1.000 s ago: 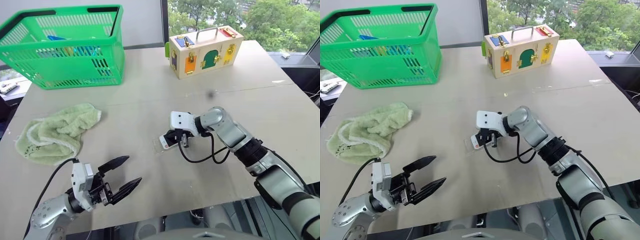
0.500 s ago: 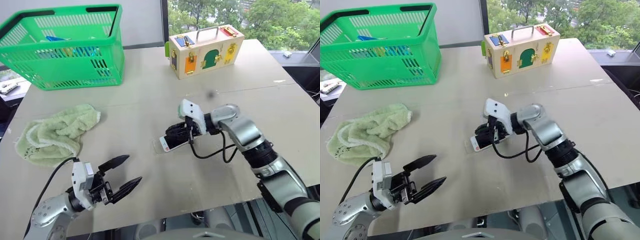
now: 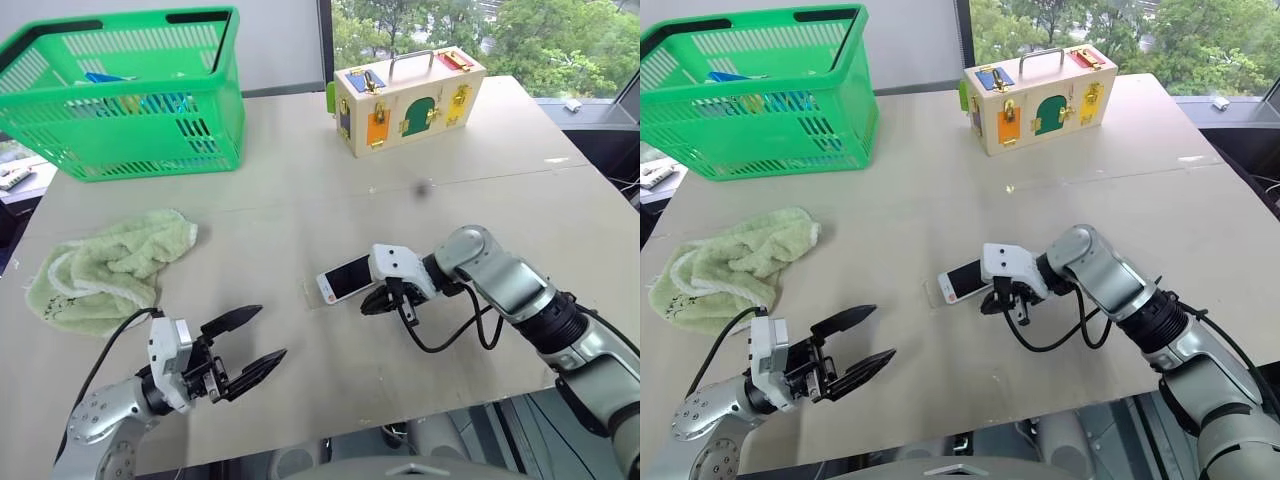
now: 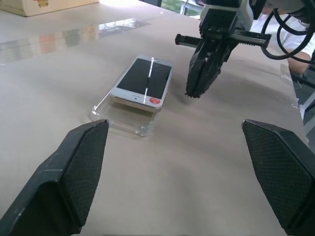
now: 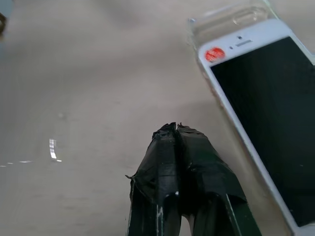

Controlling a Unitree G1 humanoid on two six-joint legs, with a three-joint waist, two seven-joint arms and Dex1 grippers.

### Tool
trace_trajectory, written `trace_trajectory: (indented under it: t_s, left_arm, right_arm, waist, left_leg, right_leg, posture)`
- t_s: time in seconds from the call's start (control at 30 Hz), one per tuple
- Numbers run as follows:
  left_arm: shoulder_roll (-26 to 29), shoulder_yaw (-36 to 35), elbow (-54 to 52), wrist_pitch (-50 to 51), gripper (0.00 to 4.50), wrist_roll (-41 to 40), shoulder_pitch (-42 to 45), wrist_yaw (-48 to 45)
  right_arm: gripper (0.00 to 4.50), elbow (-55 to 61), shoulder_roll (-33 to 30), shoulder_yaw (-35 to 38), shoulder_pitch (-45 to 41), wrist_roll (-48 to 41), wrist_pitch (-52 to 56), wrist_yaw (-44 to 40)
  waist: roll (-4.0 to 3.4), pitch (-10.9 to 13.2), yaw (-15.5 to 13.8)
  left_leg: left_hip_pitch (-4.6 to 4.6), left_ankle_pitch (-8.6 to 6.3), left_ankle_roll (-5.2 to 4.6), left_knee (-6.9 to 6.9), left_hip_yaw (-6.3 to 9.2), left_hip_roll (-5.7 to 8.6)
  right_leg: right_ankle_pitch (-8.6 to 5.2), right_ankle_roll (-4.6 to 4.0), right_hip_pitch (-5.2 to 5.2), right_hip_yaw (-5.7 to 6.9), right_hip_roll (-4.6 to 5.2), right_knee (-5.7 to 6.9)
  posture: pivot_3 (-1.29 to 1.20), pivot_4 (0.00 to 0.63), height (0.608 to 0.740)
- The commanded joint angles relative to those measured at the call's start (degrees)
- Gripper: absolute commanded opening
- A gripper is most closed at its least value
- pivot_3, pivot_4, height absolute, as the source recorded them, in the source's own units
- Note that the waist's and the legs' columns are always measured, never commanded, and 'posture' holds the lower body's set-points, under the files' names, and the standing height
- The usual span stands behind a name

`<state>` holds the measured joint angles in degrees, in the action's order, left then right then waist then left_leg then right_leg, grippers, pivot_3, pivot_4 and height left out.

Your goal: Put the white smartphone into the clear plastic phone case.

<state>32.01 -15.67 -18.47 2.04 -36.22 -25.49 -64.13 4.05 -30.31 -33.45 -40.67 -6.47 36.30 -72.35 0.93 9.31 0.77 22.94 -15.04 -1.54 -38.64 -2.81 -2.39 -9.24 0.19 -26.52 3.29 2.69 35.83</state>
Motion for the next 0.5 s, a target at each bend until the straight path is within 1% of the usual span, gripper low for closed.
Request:
trace_trajectory:
  t_s: [0.03,0.5]
  left_arm:
    - [0.23,-0.74,-1.12,-0.7,4.5,-0.44,-0.83,-0.57]
    - [-0.48,-0.64,-1.84,-1.26,4.5,-0.12,-2.03,-0.08]
  right_arm:
    - [0.04,-0.4,1.23,0.87,-1.36,0.62,-1.3,1.23]
    - [0.04,-3.22,3.57,1.98,-2.51,1.22,-2.18,2.24]
  waist:
    - [0.02,0.01,0.01]
    - [0.02,0.04,0.01]
  left_leg:
    - [0.01,0.0,0.0,0.0,-0.01,0.0]
    - [0.03,0.0,0.0,0.01,0.0,0.0]
  right_leg:
    - [0.0,0.0,-0.01,0.0,0.0,0.0]
    - [0.0,0.0,-0.04,0.0,0.01,0.0]
  posture:
    - [0.0,0.15,0.74]
    - [0.0,0.15,0.74]
